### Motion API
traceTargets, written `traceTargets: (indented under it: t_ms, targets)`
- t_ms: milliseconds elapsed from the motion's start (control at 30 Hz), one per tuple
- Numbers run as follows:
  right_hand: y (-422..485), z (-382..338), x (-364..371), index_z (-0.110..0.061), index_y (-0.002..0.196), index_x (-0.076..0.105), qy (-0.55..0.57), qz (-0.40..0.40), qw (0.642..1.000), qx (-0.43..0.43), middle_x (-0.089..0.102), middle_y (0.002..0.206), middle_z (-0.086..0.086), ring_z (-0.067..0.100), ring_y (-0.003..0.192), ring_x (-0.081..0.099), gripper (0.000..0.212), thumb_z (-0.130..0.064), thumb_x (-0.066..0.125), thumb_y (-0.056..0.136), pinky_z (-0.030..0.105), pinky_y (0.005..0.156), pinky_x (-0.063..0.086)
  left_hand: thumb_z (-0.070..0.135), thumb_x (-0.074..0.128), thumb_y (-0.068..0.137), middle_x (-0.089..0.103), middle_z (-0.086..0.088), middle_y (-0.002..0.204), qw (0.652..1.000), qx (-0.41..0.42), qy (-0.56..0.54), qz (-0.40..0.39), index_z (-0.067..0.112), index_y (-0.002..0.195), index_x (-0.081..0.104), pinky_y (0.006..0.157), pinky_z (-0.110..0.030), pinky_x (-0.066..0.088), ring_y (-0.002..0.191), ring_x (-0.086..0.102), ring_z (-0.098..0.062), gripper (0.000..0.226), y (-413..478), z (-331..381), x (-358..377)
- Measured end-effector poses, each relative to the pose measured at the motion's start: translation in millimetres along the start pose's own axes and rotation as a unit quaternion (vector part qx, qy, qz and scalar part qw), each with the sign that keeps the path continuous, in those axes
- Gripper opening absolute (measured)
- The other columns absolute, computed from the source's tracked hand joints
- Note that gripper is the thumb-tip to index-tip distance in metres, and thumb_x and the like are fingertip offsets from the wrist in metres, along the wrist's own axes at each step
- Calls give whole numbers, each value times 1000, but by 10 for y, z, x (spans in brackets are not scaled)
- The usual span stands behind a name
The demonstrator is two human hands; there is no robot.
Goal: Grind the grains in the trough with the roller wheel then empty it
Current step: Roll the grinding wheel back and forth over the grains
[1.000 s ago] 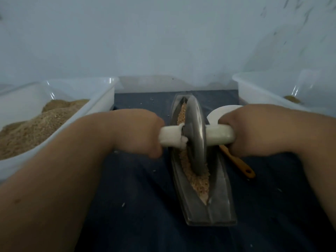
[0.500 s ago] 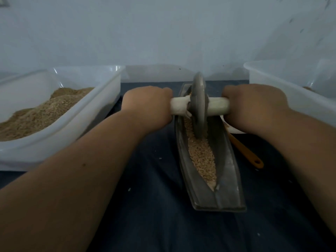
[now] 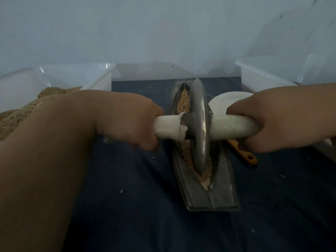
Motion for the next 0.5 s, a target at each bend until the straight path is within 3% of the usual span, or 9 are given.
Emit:
traceTargets:
  t_ms: [100, 167, 233, 333, 433, 500]
  targets:
    - [85, 44, 39, -45, 79, 52, 18, -7, 1000, 8, 54, 81, -40, -15, 73, 52, 19, -45, 61, 62, 12, 53, 39, 69, 61, 50, 67, 11, 67, 998, 8, -4, 58, 35, 87, 56, 53, -23, 42, 60, 60, -2, 51, 42, 7, -87]
    - [197, 192, 77, -50, 85, 50, 17, 10, 999, 37, 60, 81, -23, -6, 71, 56, 21, -45, 63, 69, 17, 55, 38, 72, 64, 44, 61, 15, 82, 988, 20, -40, 147, 42, 99, 47, 60, -25, 43, 70, 57, -1, 64, 70, -29, -233]
    - [308, 365, 65, -46, 102, 49, 6, 78, 995, 64, 58, 86, -14, 2, 74, 56, 31, -42, 68, 77, 28, 62, 44, 66, 75, 47, 56, 17, 92, 974, 18, -55, 220, 41, 106, 47, 67, -32, 46, 80, 56, -6, 70, 104, -95, -334]
    - [391, 438, -5, -37, 117, 47, -61, 216, 973, 58, 54, 102, -7, 14, 82, 54, 43, -37, 69, 81, 34, 63, 43, 54, 78, 65, 55, 8, 91, 956, -5, 30, 291, 31, 98, 56, 70, -34, 45, 88, 59, -21, 45, 162, -141, -373]
    - [376, 413, -36, -37, 121, 45, -79, 265, 960, 48, 54, 109, -5, 18, 90, 55, 48, -36, 70, 79, 36, 68, 47, 56, 68, 76, 56, 7, 87, 956, -23, 67, 285, 32, 88, 53, 69, -34, 44, 85, 59, -22, 31, 171, -176, -334]
    - [352, 394, -45, -41, 117, 48, -45, 239, 969, 40, 55, 102, -13, 10, 86, 56, 44, -39, 70, 79, 34, 68, 48, 58, 63, 76, 55, 11, 83, 967, -25, 43, 251, 32, 87, 51, 67, -32, 45, 78, 56, -17, 31, 147, -191, -297]
Point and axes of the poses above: each hand's wrist, its own y-axis towards the middle knuckle, its own x-axis out of the palm, z = x × y, the point moved 9 cm from there along y, towards the middle knuckle
